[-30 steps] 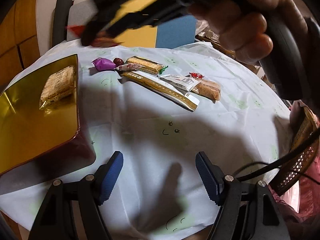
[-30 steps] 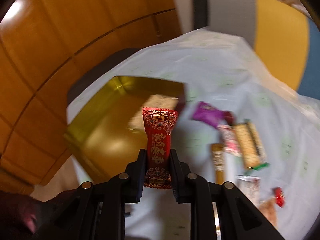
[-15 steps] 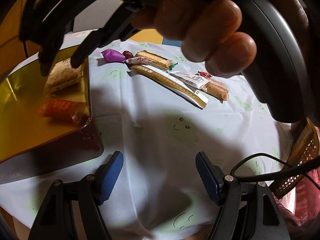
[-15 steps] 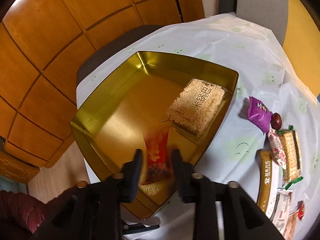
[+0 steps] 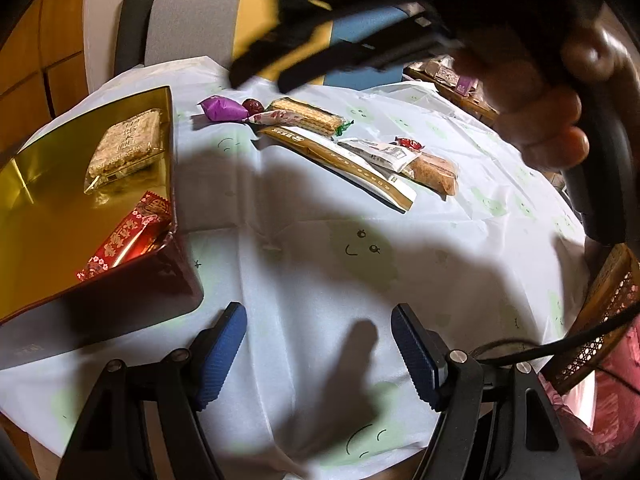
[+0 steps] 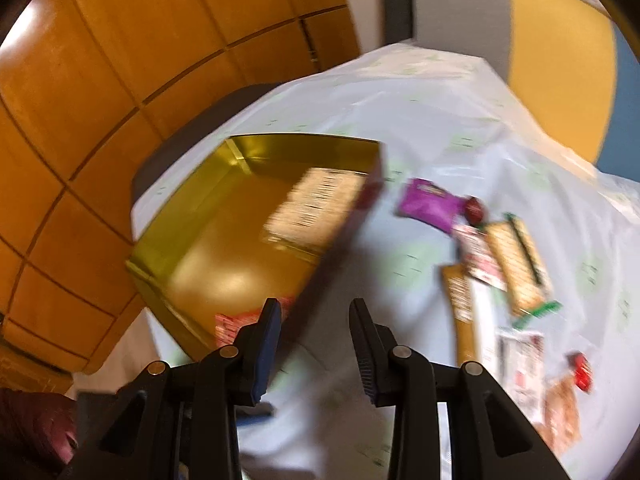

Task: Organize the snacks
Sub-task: 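Carry the long red candy packet into the gold tray and open the right tool, then move the right tool to the small red candy while the left tool approaches the purple snack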

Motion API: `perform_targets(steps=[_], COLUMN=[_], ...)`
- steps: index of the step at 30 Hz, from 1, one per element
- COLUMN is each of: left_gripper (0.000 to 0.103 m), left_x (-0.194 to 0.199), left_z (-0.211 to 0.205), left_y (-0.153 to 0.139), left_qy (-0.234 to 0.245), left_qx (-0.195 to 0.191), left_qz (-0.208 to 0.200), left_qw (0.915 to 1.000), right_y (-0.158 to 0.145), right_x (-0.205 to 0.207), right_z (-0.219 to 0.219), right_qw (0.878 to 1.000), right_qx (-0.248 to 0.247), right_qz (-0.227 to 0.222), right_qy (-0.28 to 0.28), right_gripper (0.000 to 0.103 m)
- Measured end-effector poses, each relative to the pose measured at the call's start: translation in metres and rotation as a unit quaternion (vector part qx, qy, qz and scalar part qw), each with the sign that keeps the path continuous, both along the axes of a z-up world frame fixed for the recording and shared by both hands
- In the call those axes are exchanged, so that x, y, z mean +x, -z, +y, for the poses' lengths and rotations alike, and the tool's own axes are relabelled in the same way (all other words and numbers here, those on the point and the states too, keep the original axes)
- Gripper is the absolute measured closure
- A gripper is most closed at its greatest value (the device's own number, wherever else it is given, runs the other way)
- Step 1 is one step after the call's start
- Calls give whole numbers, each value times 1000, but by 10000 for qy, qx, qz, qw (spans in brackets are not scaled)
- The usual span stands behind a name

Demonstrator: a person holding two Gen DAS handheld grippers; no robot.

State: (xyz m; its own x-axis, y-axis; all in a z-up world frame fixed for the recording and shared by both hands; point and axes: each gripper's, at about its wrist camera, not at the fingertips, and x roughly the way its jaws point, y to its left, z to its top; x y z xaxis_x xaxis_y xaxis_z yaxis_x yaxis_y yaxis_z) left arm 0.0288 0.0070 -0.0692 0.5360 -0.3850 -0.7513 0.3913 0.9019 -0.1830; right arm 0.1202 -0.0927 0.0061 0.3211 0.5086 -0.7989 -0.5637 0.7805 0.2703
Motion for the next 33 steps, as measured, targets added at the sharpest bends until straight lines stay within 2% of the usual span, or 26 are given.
perform_targets(steps=[7, 14, 19, 25, 33], left_gripper=[28, 27, 27, 27, 27], left_x=[-1, 0, 2, 12, 50], left_z=[-4, -13, -21, -31, -24], left_y=[-6, -13, -18, -38, -76], left_qy=[110, 196, 281, 344, 180], left_qx=[90, 170, 252, 421, 708], left_qz=[-106, -85, -69, -86, -214], left_qw=[9998, 9996, 9993, 9985, 9971], right_y=[8, 14, 24, 43, 60], right_x=[3, 13, 21, 26, 30], right_z=[-74, -156, -199, -224, -217], right_qw=[9963, 9839, 9764, 9720, 9767], right_qx=[-382, -798, -935, -806, -587], right_qz=[-41, -75, 61, 245, 274], right_qy=[769, 1595, 1948, 2192, 2044], right_gripper=[67, 67, 67, 67, 67])
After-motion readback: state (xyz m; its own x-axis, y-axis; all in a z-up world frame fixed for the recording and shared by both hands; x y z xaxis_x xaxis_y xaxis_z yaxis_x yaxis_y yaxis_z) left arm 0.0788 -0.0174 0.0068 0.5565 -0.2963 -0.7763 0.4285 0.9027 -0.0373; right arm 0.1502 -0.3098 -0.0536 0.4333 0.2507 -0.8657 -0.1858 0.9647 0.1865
